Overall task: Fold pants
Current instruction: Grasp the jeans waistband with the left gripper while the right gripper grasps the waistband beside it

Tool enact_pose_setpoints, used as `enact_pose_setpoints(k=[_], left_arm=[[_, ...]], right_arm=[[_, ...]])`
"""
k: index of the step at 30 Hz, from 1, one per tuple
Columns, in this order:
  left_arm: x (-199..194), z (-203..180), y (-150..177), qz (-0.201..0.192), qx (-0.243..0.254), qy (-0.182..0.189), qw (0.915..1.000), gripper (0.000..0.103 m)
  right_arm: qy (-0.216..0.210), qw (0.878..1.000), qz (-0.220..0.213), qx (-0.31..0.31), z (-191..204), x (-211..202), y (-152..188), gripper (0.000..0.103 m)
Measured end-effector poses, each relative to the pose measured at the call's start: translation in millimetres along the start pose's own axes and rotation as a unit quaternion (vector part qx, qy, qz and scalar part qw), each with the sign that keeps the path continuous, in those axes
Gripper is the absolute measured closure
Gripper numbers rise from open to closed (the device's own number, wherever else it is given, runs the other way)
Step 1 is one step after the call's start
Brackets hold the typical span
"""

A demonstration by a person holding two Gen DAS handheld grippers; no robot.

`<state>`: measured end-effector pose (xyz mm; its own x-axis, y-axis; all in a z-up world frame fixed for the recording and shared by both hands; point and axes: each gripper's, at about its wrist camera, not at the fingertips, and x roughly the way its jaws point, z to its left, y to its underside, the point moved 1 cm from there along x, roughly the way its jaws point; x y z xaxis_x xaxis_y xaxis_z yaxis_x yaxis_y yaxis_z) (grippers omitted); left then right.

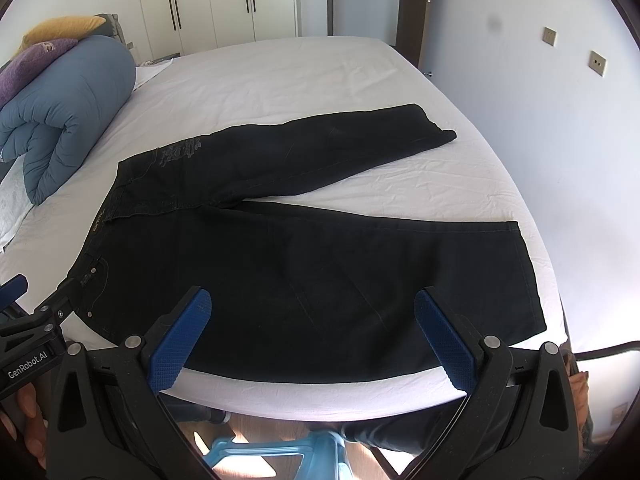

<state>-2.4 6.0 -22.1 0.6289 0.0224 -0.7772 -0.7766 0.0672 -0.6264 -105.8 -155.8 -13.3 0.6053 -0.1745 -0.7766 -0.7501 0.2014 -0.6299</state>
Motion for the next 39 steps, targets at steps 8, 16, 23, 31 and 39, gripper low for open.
enact_pose_setpoints(k=[8,16,23,31,39], left_arm=[[1.2,-0.9,1.3,0.003,0.001,0.001,1.0,0.0],[10.8,6.6,-12.1,-0.002,0.002,0.015,0.9999,0.0],[70.7,37.5,-95.3,-0.025,0.034,0.075,0.9963,0.0],[199.0,56.8,-202.6,0.017,0.114,0.094,0.9888,0.0],[341.6,45.9,-267.4,0.099,0.207,0.119,0.9661,0.011]], right_arm=[[0.0,1.0,0.0,0.001,1.3,0.9,1.2,0.0],[-0.01,1.0,-0.007,-0.003,-1.9,5.3,-3.4,0.0],[-0.092,0.993,-0.049,-0.049,0.9,27.0,-64.0,0.0],[-0.182,0.974,-0.064,-0.119,21.6,111.1,-176.3,0.0],[-0.216,0.945,-0.02,-0.243,60.5,228.3,-244.5,0.009]])
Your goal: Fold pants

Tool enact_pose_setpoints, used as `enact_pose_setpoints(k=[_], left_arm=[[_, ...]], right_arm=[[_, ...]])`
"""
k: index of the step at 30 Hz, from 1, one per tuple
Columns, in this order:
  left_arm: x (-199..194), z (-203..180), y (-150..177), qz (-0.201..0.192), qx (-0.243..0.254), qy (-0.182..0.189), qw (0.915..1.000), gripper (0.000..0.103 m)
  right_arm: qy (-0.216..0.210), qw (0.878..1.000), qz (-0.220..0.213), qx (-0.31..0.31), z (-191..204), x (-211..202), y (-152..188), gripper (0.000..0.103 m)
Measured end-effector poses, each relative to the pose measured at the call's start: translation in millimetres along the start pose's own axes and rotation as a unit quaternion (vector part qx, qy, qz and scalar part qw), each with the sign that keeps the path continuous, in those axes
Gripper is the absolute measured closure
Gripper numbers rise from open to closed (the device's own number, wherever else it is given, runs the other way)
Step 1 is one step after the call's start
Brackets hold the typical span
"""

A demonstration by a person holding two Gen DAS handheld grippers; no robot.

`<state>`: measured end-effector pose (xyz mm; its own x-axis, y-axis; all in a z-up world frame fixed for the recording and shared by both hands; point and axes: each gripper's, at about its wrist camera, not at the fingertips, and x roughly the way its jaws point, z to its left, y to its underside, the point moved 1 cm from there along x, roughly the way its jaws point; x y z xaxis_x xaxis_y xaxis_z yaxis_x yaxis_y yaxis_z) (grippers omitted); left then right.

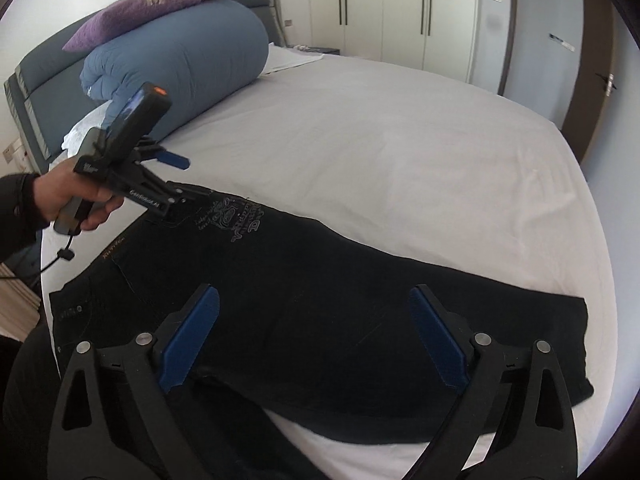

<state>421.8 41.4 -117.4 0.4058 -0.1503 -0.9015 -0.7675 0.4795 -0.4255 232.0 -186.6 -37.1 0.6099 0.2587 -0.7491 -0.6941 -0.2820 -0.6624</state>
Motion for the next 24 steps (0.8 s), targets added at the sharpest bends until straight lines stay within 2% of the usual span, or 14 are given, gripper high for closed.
enact_pose_setpoints(k=[1,5,9,12,13,14,15,16,18,19,24], left_arm=[[12.3,1.7,-5.3,0.011,0.011,0.004,0.9999,0.011],[55.0,1.9,-17.6,0.057,0.066,0.023,0.996,0.025],[79.0,3.9,-21.5,0.092,0.086,0.069,0.9897,0.025],[82.7,6.5,-22.8,0.097,0.089,0.086,0.9876,0.025],[82.5,5.5,-21.7,0.096,0.092,0.086,0.9875,0.029],[81.0,3.4,-20.0,0.095,0.096,0.089,0.9868,0.042],[82.4,6.5,-25.4,0.095,0.098,0.093,0.9862,0.05],[80.2,6.0,-27.0,0.094,0.1,0.096,0.9858,0.066],[73.7,-0.3,-25.7,0.088,0.112,0.083,0.9863,0.079],[70.1,-2.9,-24.0,0.083,0.12,0.065,0.9872,0.094],[32.6,-5.0,-11.9,0.027,0.117,0.061,0.9909,0.096]], right_arm=[[-0.004,1.0,0.004,-0.006,-3.4,12.8,-3.4,0.011],[-0.025,0.999,0.03,-0.011,-24.4,62.0,-9.3,0.023],[-0.05,0.998,0.048,-0.006,-43.1,97.4,-15.5,0.039],[-0.065,0.996,0.062,-0.011,-46.8,120.3,-20.2,0.051],[-0.066,0.996,0.065,-0.015,-47.9,127.1,-21.9,0.052],[-0.066,0.995,0.068,-0.02,-45.6,131.6,-22.9,0.054],[-0.064,0.995,0.07,-0.025,-40.3,134.1,-19.4,0.054],[-0.065,0.995,0.07,-0.03,-36.6,133.3,-18.9,0.054],[-0.069,0.994,0.071,-0.04,-34.7,139.3,-26.3,0.054],[-0.068,0.994,0.073,-0.046,-26.5,140.1,-32.3,0.054],[-0.076,0.99,0.088,-0.075,-19.3,140.5,-44.1,0.054]])
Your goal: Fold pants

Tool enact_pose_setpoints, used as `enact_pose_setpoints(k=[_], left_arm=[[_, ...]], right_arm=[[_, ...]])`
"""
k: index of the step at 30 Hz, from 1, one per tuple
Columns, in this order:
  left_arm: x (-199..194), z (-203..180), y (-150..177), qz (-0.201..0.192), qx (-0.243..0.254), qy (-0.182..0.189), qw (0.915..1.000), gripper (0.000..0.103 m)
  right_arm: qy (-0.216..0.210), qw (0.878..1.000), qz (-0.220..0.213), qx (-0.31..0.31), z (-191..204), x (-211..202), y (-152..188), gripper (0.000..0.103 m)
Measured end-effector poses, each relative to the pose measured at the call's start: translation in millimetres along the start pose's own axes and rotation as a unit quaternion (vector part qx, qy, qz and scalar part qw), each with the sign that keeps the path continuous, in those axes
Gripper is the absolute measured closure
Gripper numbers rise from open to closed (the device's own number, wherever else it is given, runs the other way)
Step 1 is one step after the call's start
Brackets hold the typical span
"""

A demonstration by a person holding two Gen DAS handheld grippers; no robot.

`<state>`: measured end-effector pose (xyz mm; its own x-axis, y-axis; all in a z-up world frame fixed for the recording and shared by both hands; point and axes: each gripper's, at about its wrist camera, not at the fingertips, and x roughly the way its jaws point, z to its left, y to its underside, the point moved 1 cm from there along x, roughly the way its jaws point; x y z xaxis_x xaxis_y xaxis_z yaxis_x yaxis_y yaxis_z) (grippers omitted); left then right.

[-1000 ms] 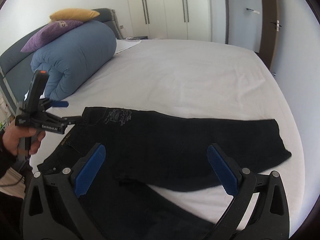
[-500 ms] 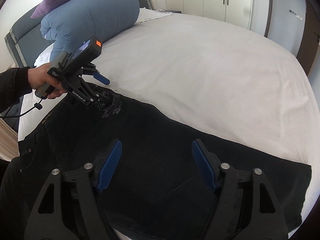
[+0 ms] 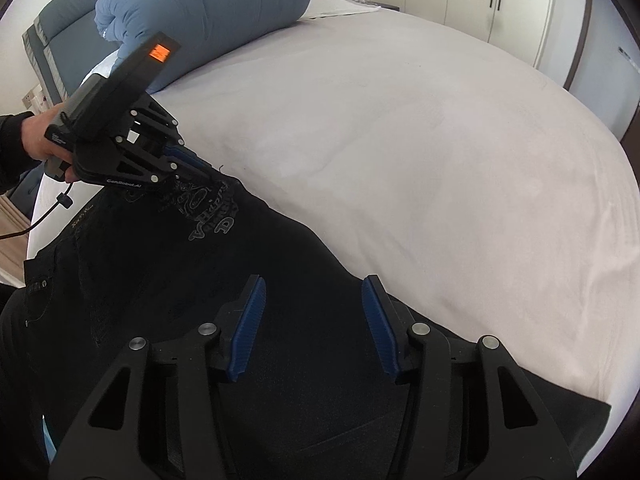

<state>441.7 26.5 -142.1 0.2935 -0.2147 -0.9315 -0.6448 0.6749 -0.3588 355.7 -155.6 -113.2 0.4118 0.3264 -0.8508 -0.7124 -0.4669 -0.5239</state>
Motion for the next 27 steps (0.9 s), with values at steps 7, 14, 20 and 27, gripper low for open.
enact_pose_setpoints(k=[7,14,20,27], left_arm=[[-47.8,-29.8,34.1,-0.062,0.029,-0.021,0.9974,0.096],[-80.3,-56.9,58.3,-0.106,0.069,-0.049,0.9908,0.096],[-78.0,-65.7,55.4,-0.112,0.078,-0.052,0.9893,0.096],[-97.6,-69.0,81.5,-0.118,0.061,-0.046,0.99,0.096]], right_arm=[[-0.004,0.997,0.038,-0.066,15.6,20.1,-25.7,0.054],[-0.014,0.99,0.083,-0.112,20.3,41.8,-33.8,0.054],[-0.025,0.981,0.123,-0.145,22.2,50.4,-36.3,0.073],[-0.017,0.985,0.108,-0.137,27.6,34.6,-34.5,0.097]])
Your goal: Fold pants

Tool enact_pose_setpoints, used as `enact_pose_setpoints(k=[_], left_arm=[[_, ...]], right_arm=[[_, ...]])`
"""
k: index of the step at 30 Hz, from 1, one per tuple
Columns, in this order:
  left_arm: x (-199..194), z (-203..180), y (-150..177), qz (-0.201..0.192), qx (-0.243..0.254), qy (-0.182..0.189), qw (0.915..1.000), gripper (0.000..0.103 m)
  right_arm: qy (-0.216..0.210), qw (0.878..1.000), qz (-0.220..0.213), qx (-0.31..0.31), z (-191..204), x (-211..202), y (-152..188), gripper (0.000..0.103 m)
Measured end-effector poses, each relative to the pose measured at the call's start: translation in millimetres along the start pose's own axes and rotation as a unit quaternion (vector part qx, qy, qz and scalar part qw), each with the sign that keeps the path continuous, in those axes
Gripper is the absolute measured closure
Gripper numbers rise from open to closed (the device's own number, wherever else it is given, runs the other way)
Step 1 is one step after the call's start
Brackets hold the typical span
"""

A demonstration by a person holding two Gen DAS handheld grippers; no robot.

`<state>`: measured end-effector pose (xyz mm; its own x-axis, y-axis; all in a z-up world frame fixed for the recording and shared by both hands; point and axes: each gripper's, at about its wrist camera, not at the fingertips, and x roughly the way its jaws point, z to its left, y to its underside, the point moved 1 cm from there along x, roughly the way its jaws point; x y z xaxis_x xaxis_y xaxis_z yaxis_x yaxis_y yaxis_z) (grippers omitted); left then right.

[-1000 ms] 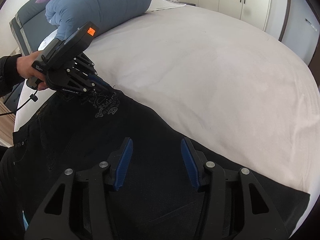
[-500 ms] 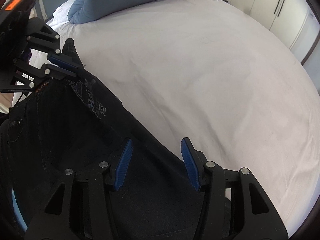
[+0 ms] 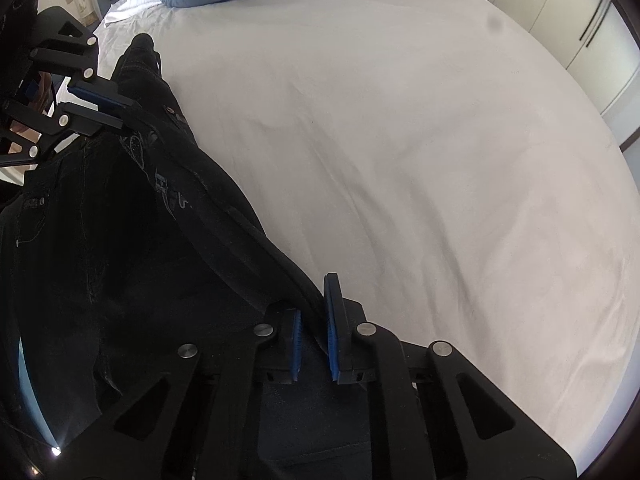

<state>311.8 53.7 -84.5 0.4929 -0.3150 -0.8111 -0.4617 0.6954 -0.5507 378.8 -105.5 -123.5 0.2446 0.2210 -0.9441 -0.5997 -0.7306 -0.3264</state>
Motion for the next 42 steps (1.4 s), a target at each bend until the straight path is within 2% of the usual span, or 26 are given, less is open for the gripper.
enact_pose_setpoints(k=[6,14,20,24,26,31,34,38,42], left_arm=[[-10.1,-4.4,1.8,-0.005,-0.01,-0.005,0.9999,0.096],[-27.1,-14.2,12.3,-0.007,-0.023,-0.004,0.9997,0.096],[-41.6,-23.3,23.7,-0.011,-0.033,-0.001,0.9994,0.096],[-53.1,-34.5,39.2,-0.014,-0.031,0.009,0.9994,0.096],[-60.0,-44.2,49.8,-0.02,-0.03,0.028,0.999,0.096],[-66.8,-89.7,78.3,-0.003,0.016,0.05,0.9986,0.096],[-67.7,-105.6,97.5,0.012,0.021,0.06,0.9979,0.096],[-68.7,-123.3,117.3,0.028,0.028,0.07,0.9967,0.096],[-77.3,-143.2,133.9,0.038,0.049,0.076,0.9952,0.096]], right_arm=[[0.021,0.998,-0.03,0.059,16.5,-11.7,1.1,0.1],[-0.018,0.983,-0.054,0.174,30.3,-17.6,6.6,0.101],[-0.058,0.974,-0.057,0.212,59.8,-34.6,9.3,0.101],[-0.046,0.98,-0.056,0.183,100.2,-57.6,23.8,0.101],[-0.024,0.986,-0.048,0.16,120.7,-62.6,32.0,0.101],[0.003,0.992,-0.026,0.127,173.6,-77.7,91.3,0.101],[0.02,0.993,-0.022,0.113,212.7,-80.0,112.3,0.101],[0.065,0.994,-0.015,0.081,264.7,-77.4,128.2,0.101],[0.098,0.993,-0.009,0.058,309.2,-70.4,130.6,0.101]])
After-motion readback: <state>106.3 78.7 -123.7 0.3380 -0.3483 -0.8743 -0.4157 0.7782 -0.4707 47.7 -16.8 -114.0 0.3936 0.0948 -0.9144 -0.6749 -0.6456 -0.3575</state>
